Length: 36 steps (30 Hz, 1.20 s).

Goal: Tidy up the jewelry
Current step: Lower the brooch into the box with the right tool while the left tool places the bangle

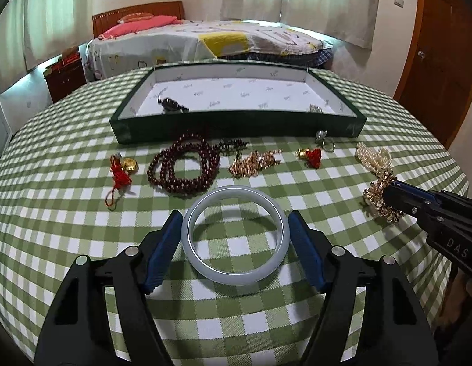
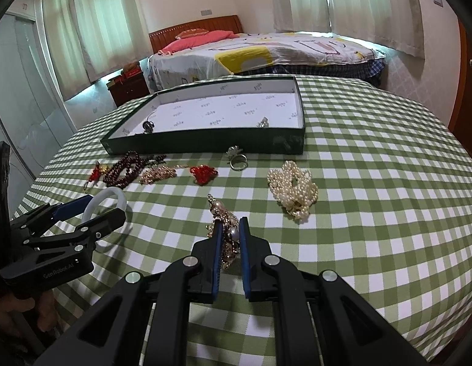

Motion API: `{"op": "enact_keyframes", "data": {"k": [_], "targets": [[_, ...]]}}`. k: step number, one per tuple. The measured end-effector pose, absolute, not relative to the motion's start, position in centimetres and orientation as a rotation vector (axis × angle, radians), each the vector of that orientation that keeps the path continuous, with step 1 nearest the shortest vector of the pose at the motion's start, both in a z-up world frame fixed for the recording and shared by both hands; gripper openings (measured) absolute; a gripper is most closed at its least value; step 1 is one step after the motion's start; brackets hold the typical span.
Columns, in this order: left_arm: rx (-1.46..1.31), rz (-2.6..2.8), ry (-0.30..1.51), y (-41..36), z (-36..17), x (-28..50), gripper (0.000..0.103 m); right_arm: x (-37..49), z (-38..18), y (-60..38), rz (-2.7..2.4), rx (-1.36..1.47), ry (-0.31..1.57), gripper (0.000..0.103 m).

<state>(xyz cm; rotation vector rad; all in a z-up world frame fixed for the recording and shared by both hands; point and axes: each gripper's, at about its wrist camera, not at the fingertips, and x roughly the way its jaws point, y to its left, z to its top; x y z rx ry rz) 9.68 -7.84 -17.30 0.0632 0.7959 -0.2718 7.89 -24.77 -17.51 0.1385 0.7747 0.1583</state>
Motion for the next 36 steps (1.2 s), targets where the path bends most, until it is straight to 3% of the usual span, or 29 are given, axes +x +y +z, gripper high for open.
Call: {"op": "enact_keyframes", "data": {"k": [17,30,36], "targets": [[0.002,-0.265,0.699,-6.9,-12.5,11.6,0.069,9.9,-12.6,-24.2,0.191,0.159,0.668,0.011],[0.0,-0.284,0.575,-9.2,-8.4,20.4,0.069,17.8,-7.4,-23.1,0.203,0.108,0.517,0.011],[0.004,-0.266,0.651,-10.3,-11.3,24.5,0.069,22.2,-10.3,-22.8,0.195,0.119,0.59,0.011]]}}
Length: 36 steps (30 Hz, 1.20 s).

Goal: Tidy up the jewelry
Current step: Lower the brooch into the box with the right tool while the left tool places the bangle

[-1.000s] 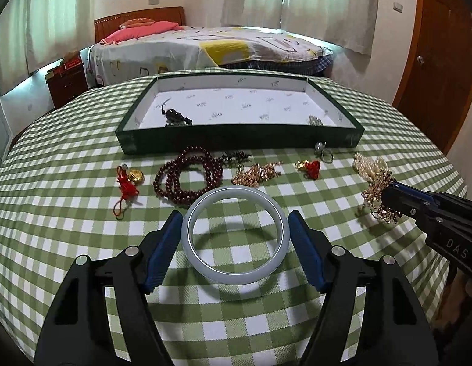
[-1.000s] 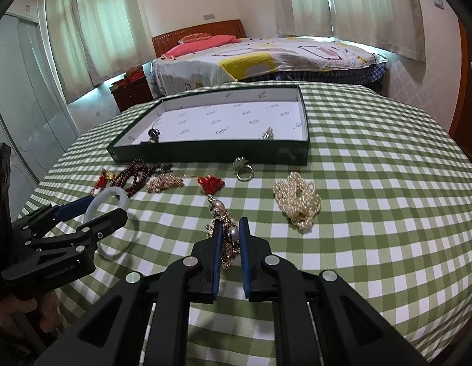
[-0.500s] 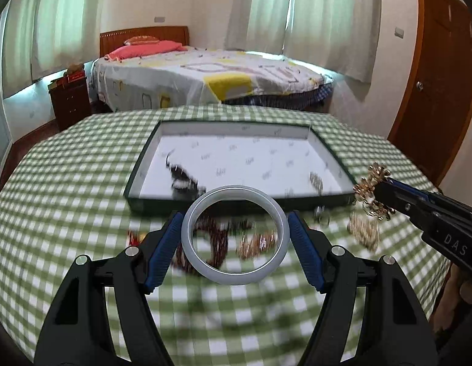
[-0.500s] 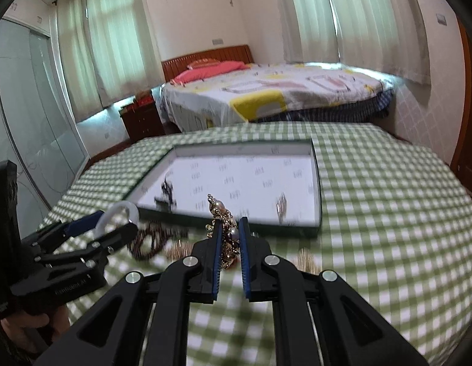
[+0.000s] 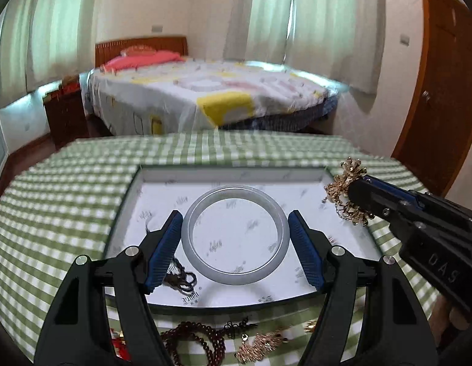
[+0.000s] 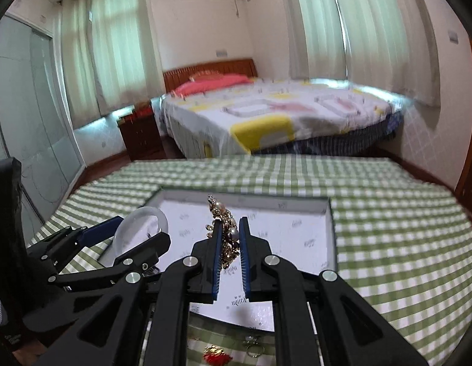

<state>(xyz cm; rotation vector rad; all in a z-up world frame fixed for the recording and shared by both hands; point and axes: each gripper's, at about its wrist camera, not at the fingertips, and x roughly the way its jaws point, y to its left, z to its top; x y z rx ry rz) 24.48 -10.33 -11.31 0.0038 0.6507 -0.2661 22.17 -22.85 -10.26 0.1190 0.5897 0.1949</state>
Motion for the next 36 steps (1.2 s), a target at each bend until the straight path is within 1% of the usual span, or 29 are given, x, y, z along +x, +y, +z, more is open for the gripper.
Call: {"op": "enact_keyframes", "data": {"k": [5,8,15,21,23,28,36], "targets": [[0.019,-0.254,0.778,-11.0,-15.5,26.8,0.069,24.7,-14.5,-22.8,0.191,0.122,0.711,0.011],[0.024,-0.257,0.811,-11.1,-16.7,27.4,0.069,25.7,-16.1,-22.9,0.196,0.118,0.764,0.011],[0.006,-0.286,0.887,-11.2,-18.2,28.4,0.069,26.0,-17.3,-23.3,0.206,0.127,0.813,0.012],[0.015,-0.29,0.893,-11.3,-18.3,28.2,0.069,25.8,-17.8,-23.3,0.219,0.143,0.831,0.012],[0.008,-0.291,0.892,-11.3,-18.2,28.1,0.069,25.7,-18.0,-23.4,0.22,0.15,0.835,0.014],[0.009,-0.283,0.884,-11.1,-18.1,27.9,0.07,25.2,-18.0,-23.5,0.216,0.162,0.831,0.024],[0.007,-0.276,0.882,-10.7,-17.8,27.8,0.07,24.8,-17.8,-23.6,0.219,0.164,0.827,0.033]]}}
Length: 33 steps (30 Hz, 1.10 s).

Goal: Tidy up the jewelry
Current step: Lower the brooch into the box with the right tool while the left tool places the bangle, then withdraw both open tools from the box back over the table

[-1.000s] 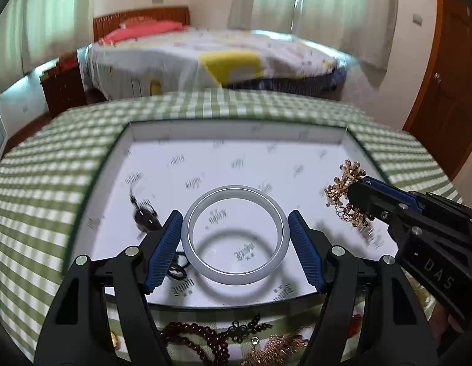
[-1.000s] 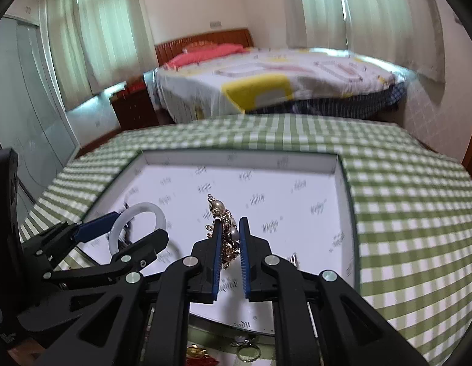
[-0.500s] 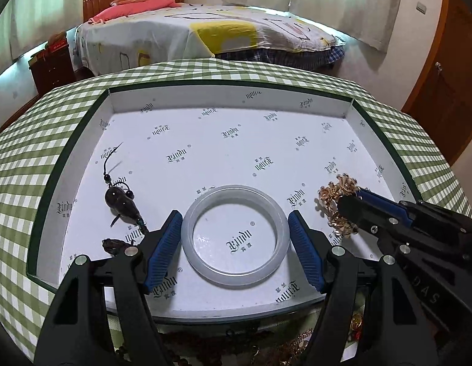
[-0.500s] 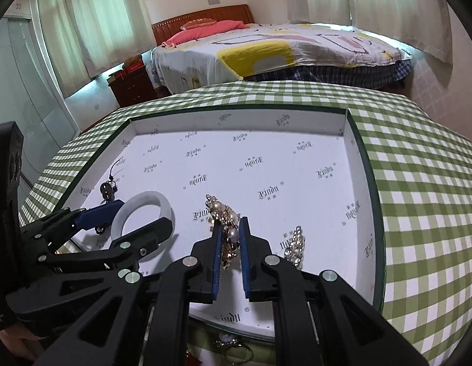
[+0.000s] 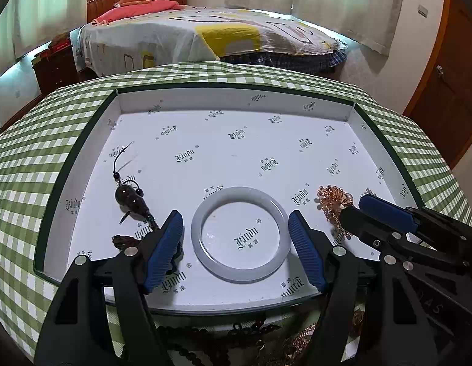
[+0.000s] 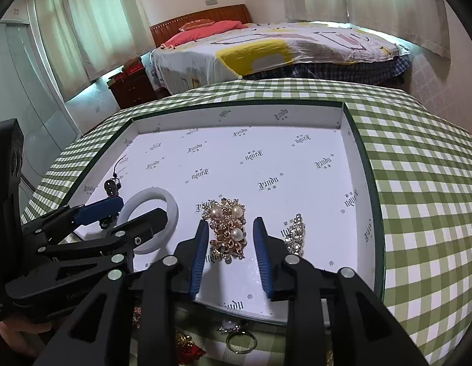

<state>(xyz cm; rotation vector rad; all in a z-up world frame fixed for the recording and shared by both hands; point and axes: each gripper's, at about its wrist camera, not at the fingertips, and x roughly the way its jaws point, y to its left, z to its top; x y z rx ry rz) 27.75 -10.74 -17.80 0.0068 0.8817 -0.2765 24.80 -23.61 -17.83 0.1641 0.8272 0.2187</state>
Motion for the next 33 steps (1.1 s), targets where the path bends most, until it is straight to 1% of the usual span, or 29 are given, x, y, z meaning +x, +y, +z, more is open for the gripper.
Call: {"op": "enact_keyframes", "data": {"k": [5,7,8,15,22,26,33], "targets": [[0.003,-0.276,0.87,-10.3,-17.4,27.2,0.072,24.4,-17.5,-23.5,0.219,0.163,0.819,0.035],[0.006,-0.267,0.862,-10.2,-17.3,26.9,0.076,24.3,-17.4,-23.5,0.218,0.166,0.817,0.035],[0.006,-0.267,0.858,-10.1,-17.2,26.8,0.076,24.2,-17.3,-23.6,0.218,0.167,0.814,0.035],[0.011,-0.274,0.844,-10.1,-16.9,26.0,0.076,23.5,-16.9,-23.7,0.208,0.166,0.804,0.035],[0.018,-0.266,0.796,-9.7,-15.3,24.5,0.077,22.4,-15.6,-24.0,0.196,0.168,0.775,0.035],[0.018,-0.255,0.764,-9.1,-14.0,23.5,0.078,21.3,-14.7,-24.1,0.186,0.164,0.752,0.039],[-0.002,-0.215,0.707,-7.2,-11.8,21.3,0.078,19.4,-13.5,-24.5,0.167,0.159,0.724,0.041]]}}
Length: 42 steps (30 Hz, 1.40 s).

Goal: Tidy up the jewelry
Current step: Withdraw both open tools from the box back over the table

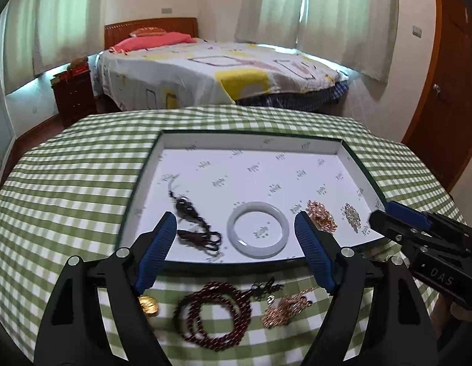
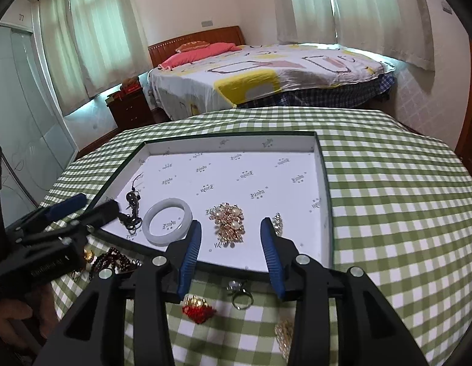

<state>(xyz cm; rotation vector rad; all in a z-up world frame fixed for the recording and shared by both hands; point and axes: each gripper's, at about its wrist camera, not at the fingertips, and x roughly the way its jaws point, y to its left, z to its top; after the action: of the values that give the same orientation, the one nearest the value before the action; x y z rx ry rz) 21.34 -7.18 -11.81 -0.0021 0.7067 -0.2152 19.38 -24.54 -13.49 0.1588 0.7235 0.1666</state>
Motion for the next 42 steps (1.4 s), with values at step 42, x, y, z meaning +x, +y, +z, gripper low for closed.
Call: {"op": "enact_keyframes", "data": {"k": [42], "targets": [[0.0,-0.065,0.837,0.3,-17.4,16.7,0.056,13.8,-17.7,-24.2,0.149,0.139,0.811,0.041]]}}
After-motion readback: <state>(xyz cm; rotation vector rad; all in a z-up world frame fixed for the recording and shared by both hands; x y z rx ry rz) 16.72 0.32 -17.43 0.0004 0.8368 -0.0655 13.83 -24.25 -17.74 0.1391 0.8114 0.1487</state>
